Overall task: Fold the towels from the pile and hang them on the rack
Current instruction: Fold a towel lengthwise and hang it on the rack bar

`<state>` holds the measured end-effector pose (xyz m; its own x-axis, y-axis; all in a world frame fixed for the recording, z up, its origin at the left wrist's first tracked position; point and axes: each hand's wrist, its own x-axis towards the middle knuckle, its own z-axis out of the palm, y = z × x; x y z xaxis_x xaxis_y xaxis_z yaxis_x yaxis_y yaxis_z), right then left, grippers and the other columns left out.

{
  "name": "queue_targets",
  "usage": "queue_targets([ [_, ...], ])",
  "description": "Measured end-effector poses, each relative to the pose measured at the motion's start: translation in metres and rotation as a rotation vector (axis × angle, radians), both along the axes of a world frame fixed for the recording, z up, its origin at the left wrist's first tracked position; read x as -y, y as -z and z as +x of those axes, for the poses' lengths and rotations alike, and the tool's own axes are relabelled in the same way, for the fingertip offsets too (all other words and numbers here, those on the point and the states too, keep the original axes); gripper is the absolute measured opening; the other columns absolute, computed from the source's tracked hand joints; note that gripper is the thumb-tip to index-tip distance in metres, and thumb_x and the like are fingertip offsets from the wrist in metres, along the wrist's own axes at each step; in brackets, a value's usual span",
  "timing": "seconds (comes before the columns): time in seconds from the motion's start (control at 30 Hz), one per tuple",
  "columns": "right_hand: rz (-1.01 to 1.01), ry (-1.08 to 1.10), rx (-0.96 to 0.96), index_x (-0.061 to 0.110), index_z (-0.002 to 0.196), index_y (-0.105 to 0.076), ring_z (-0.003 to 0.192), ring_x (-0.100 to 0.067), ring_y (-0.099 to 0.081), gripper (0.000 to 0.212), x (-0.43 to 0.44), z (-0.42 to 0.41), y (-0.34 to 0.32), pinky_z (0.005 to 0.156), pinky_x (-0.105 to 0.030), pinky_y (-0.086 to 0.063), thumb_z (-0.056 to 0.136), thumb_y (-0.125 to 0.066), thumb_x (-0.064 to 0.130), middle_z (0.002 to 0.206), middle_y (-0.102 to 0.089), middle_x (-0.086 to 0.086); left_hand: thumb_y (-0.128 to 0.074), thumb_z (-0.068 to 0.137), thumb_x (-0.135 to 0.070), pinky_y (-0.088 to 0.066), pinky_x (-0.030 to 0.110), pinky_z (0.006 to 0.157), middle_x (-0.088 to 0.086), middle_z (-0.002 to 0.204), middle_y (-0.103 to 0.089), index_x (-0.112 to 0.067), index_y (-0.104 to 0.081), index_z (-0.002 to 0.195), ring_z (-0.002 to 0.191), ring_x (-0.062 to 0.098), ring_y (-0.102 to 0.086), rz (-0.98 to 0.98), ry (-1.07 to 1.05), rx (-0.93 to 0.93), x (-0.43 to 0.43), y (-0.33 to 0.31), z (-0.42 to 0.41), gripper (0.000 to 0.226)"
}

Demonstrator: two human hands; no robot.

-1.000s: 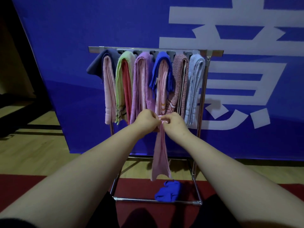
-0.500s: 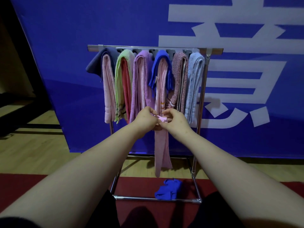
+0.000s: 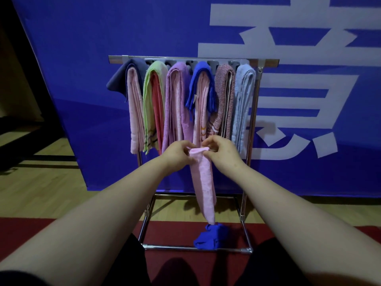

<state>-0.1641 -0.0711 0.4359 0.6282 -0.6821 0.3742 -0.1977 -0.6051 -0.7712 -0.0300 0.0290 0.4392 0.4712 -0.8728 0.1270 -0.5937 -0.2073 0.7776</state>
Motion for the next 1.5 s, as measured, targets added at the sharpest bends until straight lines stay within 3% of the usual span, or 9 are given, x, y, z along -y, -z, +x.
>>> queue_targets([
  [0.2,-0.07,0.037,0.048,0.016,0.099,-0.07,0.09,-0.012,-0.063,0.021,0.004,0.001,-0.013,0.081,-0.025,-0.052,0.084,-0.067,0.002,0.094,-0.069,0.003,-0.069,0.089,-0.019,-0.047,0.032,0.063,0.007,0.083,-0.065,-0.008,-0.069,0.091,0.074,0.017,-0.056,-0.177,-0.041,0.194,0.005,-0.009,0.005,0.011],
  [0.37,0.009,0.018,-0.078,0.015,0.109,-0.072,0.095,-0.019,-0.064,0.031,0.007,0.004,-0.011,0.09,-0.039,-0.054,0.082,-0.067,0.0,0.099,-0.07,-0.002,-0.064,0.092,-0.019,-0.04,0.03,0.059,0.002,0.077,-0.059,-0.009,-0.064,0.09,0.07,0.015,-0.049,-0.092,-0.009,0.207,0.008,-0.012,0.006,0.011],
  [0.53,0.239,-0.052,0.035,0.009,0.106,-0.071,0.091,-0.019,-0.061,0.025,0.002,-0.001,-0.005,0.073,-0.023,-0.05,0.082,-0.068,0.001,0.102,-0.069,-0.012,-0.062,0.093,-0.022,-0.039,0.032,0.06,0.005,0.079,-0.058,-0.015,-0.058,0.09,0.069,0.016,-0.046,-0.127,0.027,-0.008,0.005,-0.008,0.004,0.009],
  [0.7,0.49,-0.19,-0.018,0.012,0.115,-0.065,0.101,-0.017,-0.067,0.034,0.004,-0.005,-0.001,0.086,-0.029,-0.055,0.083,-0.07,0.003,0.107,-0.071,-0.005,-0.061,0.095,-0.022,-0.048,0.037,0.067,0.008,0.087,-0.065,-0.014,-0.059,0.097,0.075,0.017,-0.056,-0.181,0.078,-0.165,0.001,-0.012,0.003,0.009],
  [0.87,0.538,-0.258,-0.143,0.002,0.114,-0.062,0.089,-0.017,-0.069,0.03,-0.005,-0.009,0.001,0.062,-0.019,-0.055,0.085,-0.069,0.001,0.102,-0.071,-0.008,-0.061,0.096,-0.018,-0.049,0.044,0.076,0.023,0.106,-0.068,-0.002,-0.058,0.109,0.086,0.025,-0.061,-0.244,0.062,-0.308,0.001,-0.019,0.0,0.021],
  [1.0,0.511,-0.282,-0.275,0.004,0.116,-0.06,0.088,-0.018,-0.07,0.033,-0.01,-0.01,0.004,0.061,-0.021,-0.056,0.085,-0.071,0.009,0.103,-0.071,-0.008,-0.059,0.098,-0.019,-0.047,0.034,0.066,0.012,0.098,-0.066,0.0,-0.056,0.114,0.083,0.021,-0.06,-0.254,0.044,-0.327,0.0,-0.021,0.001,0.025],
  [1.23,0.721,-0.156,-0.063,0.005,0.102,-0.062,0.068,-0.019,-0.068,0.016,-0.016,0.013,0.01,0.055,-0.027,-0.059,0.087,-0.067,0.002,0.087,-0.068,-0.013,-0.064,0.093,-0.023,-0.043,0.027,0.058,0.0,0.081,-0.051,-0.015,-0.045,0.114,0.065,0.012,-0.048,-0.245,-0.184,-0.262,0.004,-0.006,0.003,0.029],
  [1.4,0.819,-0.072,0.054,0.01,0.1,-0.068,0.057,-0.013,-0.066,0.014,-0.011,0.023,0.01,0.061,-0.032,-0.061,0.089,-0.065,0.002,0.076,-0.069,-0.01,-0.059,0.086,-0.006,-0.041,0.026,0.064,0.003,0.08,-0.056,-0.013,-0.055,0.09,0.072,0.015,-0.049,-0.1,-0.009,-0.12,-0.004,0.0,0.0,0.008],
  [1.5,0.905,0.016,0.16,0.004,0.107,-0.064,0.068,-0.021,-0.07,0.02,-0.008,0.028,0.006,0.072,-0.043,-0.061,0.087,-0.066,-0.001,0.088,-0.071,-0.016,-0.061,0.084,-0.006,-0.04,0.027,0.066,0.002,0.078,-0.051,-0.013,-0.052,0.088,0.072,0.014,-0.046,-0.033,0.112,-0.098,-0.005,0.001,-0.008,0.012],
])
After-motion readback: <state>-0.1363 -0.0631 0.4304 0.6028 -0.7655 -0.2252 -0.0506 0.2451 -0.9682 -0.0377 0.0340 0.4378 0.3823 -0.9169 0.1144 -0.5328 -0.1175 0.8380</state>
